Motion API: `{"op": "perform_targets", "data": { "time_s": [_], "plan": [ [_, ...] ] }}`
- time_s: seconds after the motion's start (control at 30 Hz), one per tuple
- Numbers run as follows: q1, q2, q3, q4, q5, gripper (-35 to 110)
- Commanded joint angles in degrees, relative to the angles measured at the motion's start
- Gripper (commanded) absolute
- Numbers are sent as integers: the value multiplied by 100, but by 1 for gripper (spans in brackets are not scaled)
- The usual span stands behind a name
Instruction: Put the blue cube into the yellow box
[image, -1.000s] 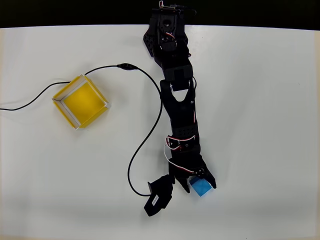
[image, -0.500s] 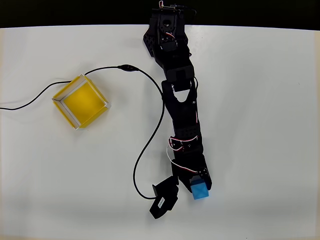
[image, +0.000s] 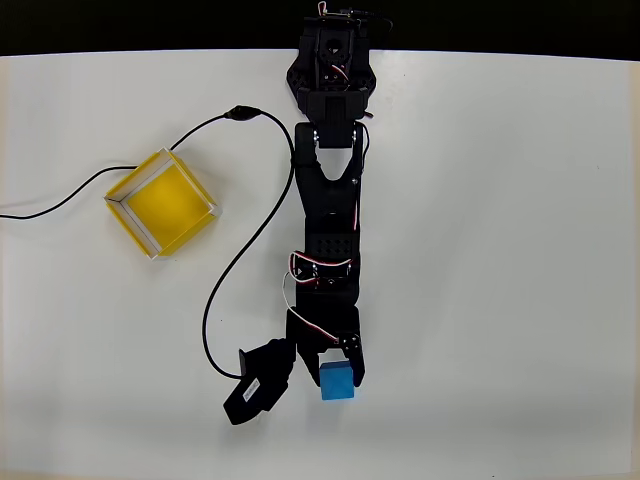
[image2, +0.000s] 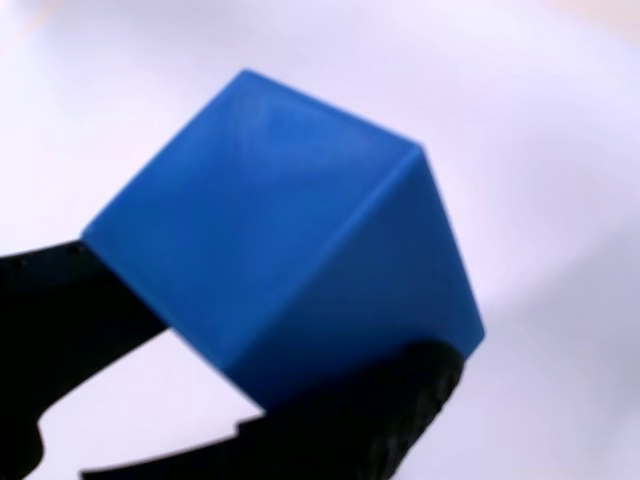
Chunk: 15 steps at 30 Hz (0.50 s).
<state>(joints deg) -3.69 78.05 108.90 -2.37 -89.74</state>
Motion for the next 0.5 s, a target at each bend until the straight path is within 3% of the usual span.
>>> {"op": "perform_targets", "data": {
  "time_s": [0.0,0.47],
  "plan": [
    [668,2021,220,246,79,15],
    [3313,4280,1740,1046,281,15]
  ]
}}
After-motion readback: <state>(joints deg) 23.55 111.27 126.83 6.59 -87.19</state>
